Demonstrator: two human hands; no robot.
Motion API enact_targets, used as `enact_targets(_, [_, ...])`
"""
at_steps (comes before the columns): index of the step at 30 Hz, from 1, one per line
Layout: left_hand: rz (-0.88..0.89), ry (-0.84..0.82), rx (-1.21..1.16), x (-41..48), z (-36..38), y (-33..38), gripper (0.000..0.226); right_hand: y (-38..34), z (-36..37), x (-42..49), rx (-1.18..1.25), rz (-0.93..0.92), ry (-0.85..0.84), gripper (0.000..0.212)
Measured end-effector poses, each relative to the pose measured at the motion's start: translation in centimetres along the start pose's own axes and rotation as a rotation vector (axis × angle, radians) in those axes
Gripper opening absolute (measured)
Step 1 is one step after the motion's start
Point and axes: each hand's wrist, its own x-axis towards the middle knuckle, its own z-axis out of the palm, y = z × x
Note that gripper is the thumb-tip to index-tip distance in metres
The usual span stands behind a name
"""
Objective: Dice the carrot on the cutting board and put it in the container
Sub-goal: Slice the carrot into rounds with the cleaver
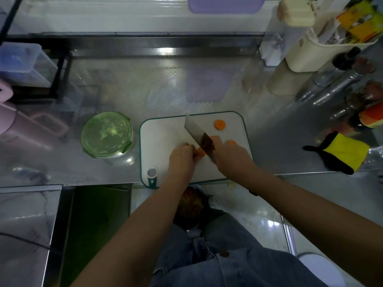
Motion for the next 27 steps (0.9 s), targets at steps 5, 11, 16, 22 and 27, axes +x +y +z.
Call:
enact_targets(5, [0.016,0.004,0.005,0.1,-0.1,0.0,0.028,-0.1,0.5,-0.2,-0.011,0.035,-0.021,0.036])
enact_targets(11, [0.029,0.007,0.017,0.0,0.3,-0.2,0.015,-0.7,1.3,-0.1,-0.002,0.009,-0.069,0.039])
enact_targets(16, [0.055,0.007,-0.035,-0.2,0.0,-0.1,0.013,0.1,5.1,0.0,0.129,0.056,-0.004,0.044])
enact_targets(22, [0.049,-0.019,-0.034,0.0,0.1,-0.4,0.023,0.3,5.3,0.0,0.134,0.060,0.038,0.035])
enact_targets(27, [0.083,0.034,-0.030,-0.6,0.4,-1.2,0.018,0.5,3.5,1.3,0.143,0.040,-0.027,0.041])
